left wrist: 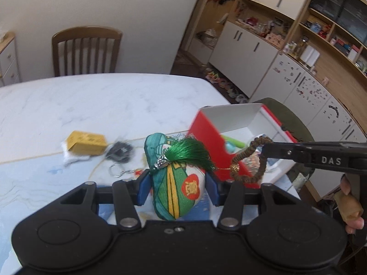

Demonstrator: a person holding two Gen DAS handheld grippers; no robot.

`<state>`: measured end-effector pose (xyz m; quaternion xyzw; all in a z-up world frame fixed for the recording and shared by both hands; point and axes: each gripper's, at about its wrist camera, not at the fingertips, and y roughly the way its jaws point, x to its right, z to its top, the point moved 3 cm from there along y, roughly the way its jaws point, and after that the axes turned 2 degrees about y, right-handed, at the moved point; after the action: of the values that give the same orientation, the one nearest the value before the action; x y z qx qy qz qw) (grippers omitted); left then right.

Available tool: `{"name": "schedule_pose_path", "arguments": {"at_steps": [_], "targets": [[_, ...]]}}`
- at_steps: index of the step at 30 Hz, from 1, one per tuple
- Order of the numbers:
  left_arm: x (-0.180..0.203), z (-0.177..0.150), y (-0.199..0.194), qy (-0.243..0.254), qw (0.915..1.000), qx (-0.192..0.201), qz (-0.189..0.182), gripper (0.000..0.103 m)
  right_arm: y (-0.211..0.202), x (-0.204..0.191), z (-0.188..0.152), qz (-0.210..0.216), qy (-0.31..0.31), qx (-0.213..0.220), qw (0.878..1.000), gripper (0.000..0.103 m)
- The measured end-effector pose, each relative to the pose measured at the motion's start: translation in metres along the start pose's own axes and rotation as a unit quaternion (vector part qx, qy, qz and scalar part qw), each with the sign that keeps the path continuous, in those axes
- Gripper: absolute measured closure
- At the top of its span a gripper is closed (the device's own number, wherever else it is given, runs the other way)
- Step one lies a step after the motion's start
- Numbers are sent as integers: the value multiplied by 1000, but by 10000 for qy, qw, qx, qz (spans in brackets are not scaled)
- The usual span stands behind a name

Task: Organize objects
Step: 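Carry the green plush and bead keychain into the shoebox with both grippers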

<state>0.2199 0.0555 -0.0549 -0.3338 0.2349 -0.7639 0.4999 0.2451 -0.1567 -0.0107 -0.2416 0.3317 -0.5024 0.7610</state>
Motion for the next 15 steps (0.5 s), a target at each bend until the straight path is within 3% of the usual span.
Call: {"name": "schedule_pose_path", "arguments": {"at_steps": [15], "targets": [[86, 32, 41, 327, 9993, -25, -198, 55, -24, 102, 20, -368, 257, 323, 9985, 94]]}}
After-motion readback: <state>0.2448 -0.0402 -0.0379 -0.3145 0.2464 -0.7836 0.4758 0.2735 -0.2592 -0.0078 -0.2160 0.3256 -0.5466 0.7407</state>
